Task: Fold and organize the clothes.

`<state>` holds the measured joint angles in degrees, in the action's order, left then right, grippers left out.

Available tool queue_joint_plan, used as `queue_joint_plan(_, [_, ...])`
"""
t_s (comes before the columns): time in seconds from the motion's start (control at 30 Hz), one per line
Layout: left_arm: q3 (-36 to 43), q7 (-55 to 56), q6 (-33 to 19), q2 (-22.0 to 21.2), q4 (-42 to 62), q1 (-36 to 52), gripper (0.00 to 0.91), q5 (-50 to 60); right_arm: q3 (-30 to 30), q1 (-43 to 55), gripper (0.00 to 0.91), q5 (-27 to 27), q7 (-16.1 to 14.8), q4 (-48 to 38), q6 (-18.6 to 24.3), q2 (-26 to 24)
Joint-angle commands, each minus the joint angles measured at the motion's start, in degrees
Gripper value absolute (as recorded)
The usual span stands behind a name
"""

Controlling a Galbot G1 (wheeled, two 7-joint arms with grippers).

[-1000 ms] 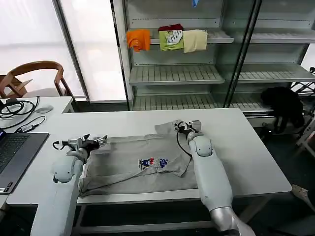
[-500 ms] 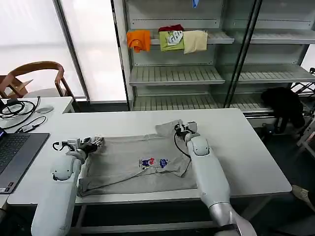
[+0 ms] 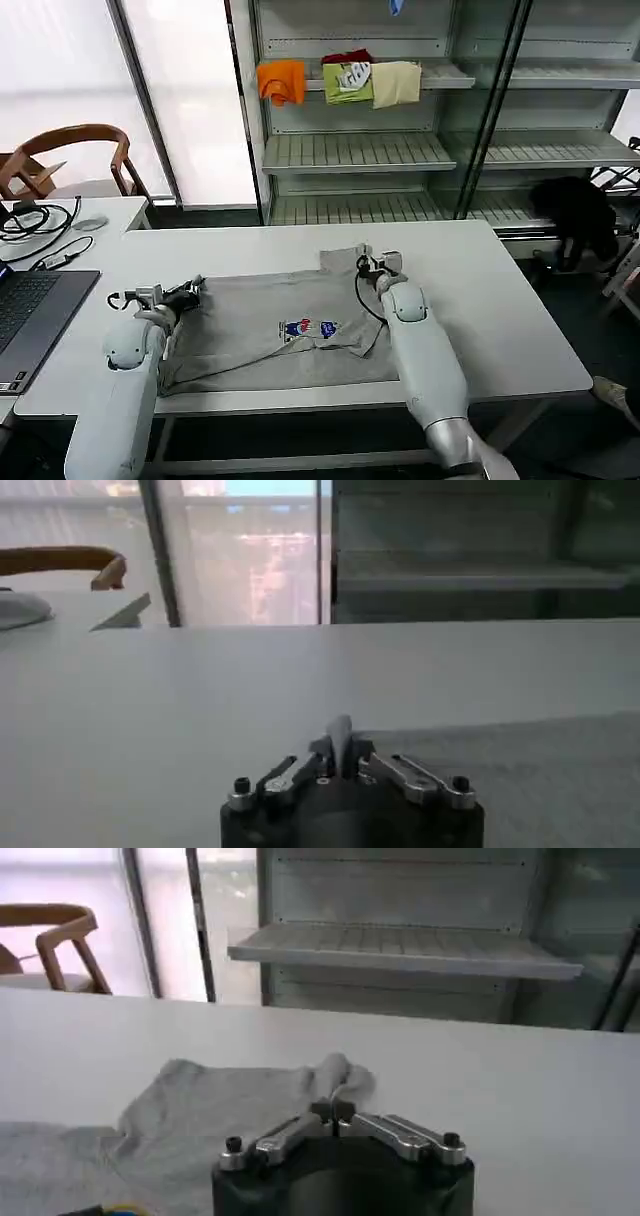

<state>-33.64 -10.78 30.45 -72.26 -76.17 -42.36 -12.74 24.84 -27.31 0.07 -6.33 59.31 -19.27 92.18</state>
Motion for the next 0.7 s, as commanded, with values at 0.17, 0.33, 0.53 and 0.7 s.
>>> queue_joint_plan(0.17, [-1.94,1.53,-6.34,0.52,-9.84,-4.93,0.000,-10.27,-3.02,-13.35,0.000,8.10,2.79,24.63,0.08,1.79])
queue_joint_plan(0.33, [-4.58,0.12,-6.18,1.44,-15.67,-10.49,0.000,-14.67,-3.26,-21.19,0.000,10.72,2.56,36.81,-4.14,-1.65])
queue_joint_plan(0.53, [-8.02,-2.52,-6.48,3.20,-21.37,-18.91,0.000,-20.34,-1.46,-32.59,0.000,14.88,2.54,47.61,-8.00,-4.94])
queue_joint_plan(0.7, [-11.27,-3.75,-5.52,3.86,-24.53,-23.60,0.000,-25.26,-0.56,-38.00,0.000,14.86,2.28,53.24,-9.22,-6.67])
